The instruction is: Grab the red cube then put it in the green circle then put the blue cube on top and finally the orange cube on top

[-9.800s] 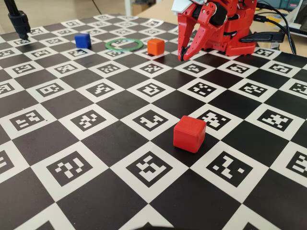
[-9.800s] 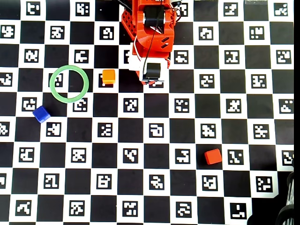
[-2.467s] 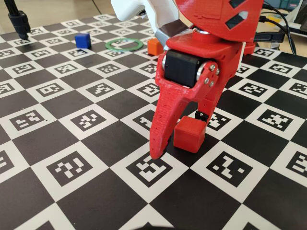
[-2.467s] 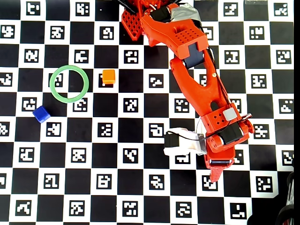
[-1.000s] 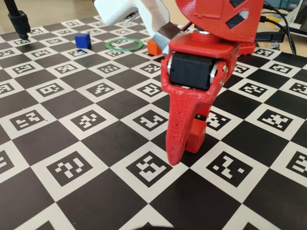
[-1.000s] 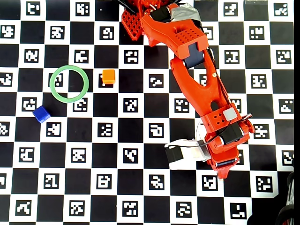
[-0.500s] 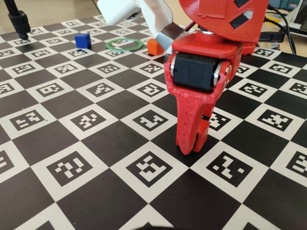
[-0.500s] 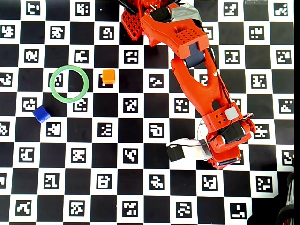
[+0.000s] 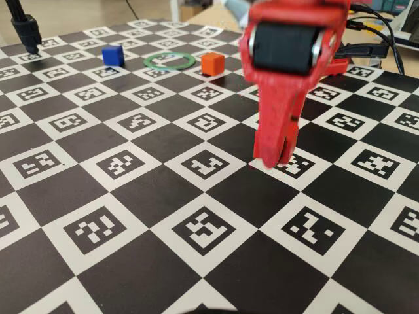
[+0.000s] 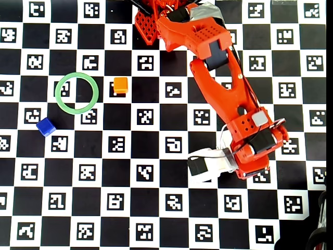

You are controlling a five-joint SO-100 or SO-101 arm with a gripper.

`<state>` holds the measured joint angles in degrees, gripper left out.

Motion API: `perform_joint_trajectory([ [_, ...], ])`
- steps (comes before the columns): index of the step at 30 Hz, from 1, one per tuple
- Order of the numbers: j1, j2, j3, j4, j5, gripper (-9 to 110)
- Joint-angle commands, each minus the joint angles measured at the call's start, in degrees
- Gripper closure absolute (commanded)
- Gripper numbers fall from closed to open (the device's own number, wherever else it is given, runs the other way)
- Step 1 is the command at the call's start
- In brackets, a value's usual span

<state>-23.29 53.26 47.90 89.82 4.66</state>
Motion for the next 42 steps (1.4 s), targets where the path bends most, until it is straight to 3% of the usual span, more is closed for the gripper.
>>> perform_joint_trajectory([
  [1, 3.52, 15.29, 1.49, 2.46, -2.46, 99],
  [15, 22.59, 46.23, 28.21, 5.10, -16.08, 99],
  [30, 51.42, 51.15, 35.68, 7.73, -33.75, 100],
  [42, 67.85, 50.89, 37.53, 9.32, -49.92, 100],
])
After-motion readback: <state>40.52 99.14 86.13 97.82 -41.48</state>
